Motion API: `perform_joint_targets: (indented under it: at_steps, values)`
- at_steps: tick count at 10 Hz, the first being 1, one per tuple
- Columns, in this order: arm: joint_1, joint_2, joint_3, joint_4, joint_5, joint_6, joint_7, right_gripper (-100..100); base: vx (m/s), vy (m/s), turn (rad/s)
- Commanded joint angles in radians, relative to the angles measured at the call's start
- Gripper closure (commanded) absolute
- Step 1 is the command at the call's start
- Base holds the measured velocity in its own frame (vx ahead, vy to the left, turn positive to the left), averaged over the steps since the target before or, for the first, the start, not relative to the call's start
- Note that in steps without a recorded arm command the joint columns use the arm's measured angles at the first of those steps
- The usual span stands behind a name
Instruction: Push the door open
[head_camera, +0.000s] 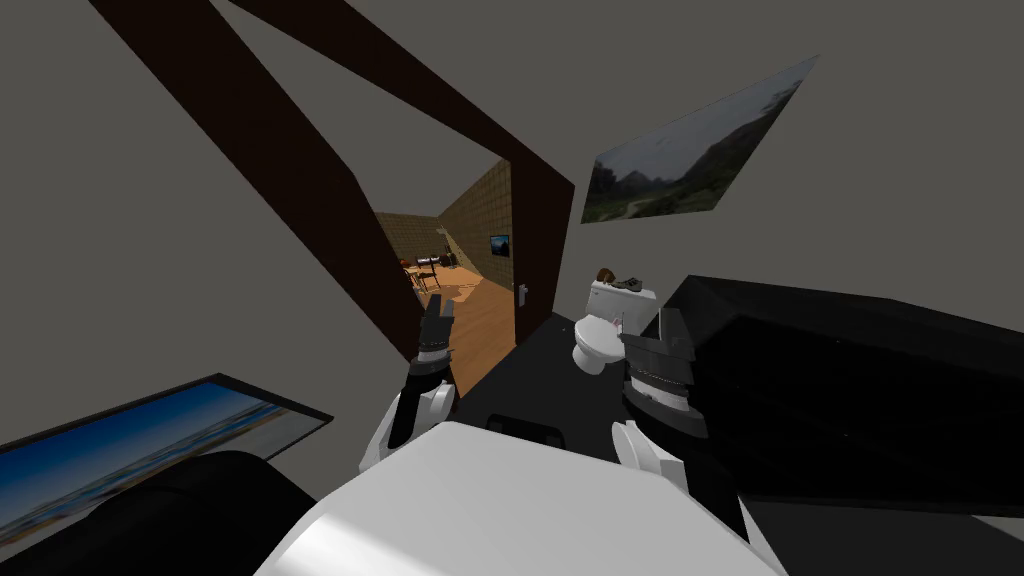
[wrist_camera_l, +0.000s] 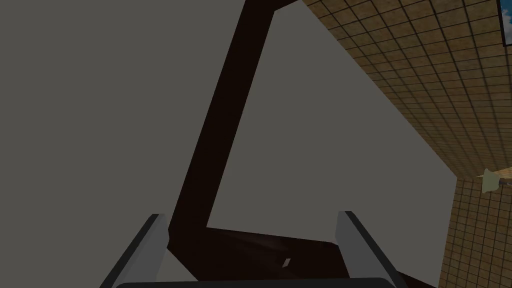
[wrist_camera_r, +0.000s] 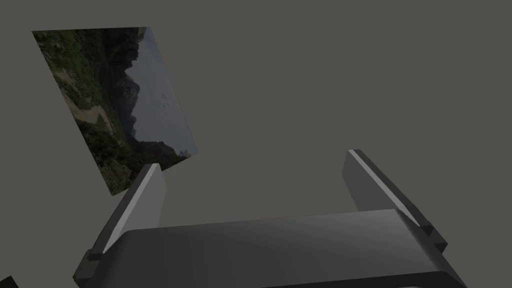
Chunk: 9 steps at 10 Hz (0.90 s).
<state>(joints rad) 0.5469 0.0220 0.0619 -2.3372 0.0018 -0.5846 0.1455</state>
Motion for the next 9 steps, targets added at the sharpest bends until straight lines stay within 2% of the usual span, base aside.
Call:
perform_joint_targets:
  at_steps: [1, 3, 4, 5, 9]
  values:
    - [-0.025, -0.009, 0.005, 0.041, -0.004, 0.002, -0.004, -100, 0.132, 0.016, 0.081]
    - [-0.046, -0.016, 0.010, 0.074, -0.008, 0.004, -0.006, -100, 0.048, -0.060, 0.071]
    - [-0.071, -0.024, 0.015, 0.113, -0.012, 0.006, -0.010, -100, 0.052, -0.078, 0.108]
    - [-0.071, -0.024, 0.015, 0.113, -0.012, 0.006, -0.010, -100, 0.050, -0.062, 0.048]
    - [-0.134, -0.040, 0.028, 0.215, -0.024, 0.012, -0.019, -100, 0.064, -0.054, 0.075]
